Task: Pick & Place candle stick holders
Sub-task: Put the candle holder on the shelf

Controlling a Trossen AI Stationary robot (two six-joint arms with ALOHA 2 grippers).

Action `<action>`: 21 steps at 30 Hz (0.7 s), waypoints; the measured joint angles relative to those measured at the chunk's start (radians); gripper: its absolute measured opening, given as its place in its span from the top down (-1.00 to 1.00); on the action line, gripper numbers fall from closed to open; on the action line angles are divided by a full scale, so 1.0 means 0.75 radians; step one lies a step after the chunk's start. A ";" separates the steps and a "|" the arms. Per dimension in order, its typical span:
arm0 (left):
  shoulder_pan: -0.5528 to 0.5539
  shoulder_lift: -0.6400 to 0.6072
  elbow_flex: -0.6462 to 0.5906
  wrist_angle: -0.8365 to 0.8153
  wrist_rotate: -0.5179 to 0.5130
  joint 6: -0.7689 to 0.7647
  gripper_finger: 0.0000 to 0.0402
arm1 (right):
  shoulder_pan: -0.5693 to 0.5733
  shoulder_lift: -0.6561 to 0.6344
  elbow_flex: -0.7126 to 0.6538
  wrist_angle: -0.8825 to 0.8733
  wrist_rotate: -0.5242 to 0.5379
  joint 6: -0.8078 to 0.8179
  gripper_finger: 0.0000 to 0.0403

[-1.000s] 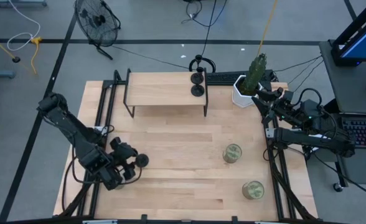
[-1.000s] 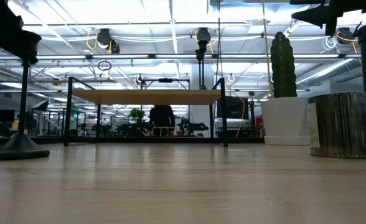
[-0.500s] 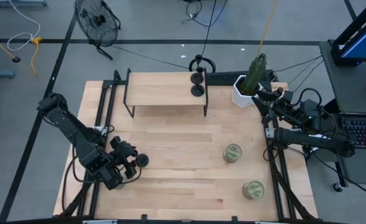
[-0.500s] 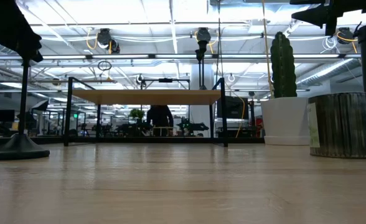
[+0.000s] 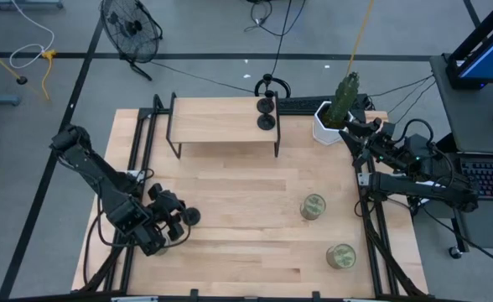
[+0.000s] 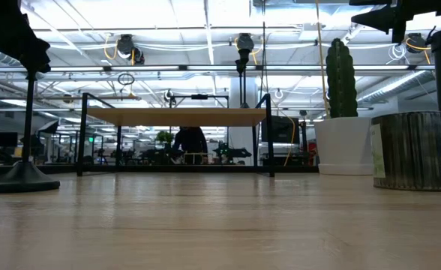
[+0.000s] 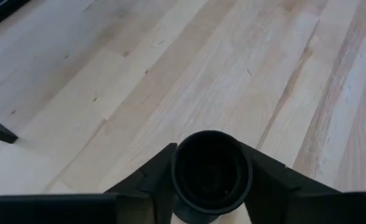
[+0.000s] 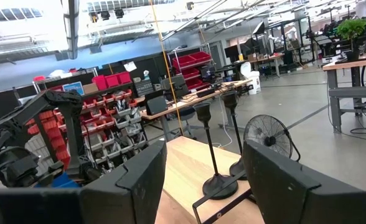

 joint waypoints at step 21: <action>0.078 -0.001 0.002 0.082 0.002 -0.022 0.32 | 0.000 0.000 0.000 0.000 0.000 0.001 -0.03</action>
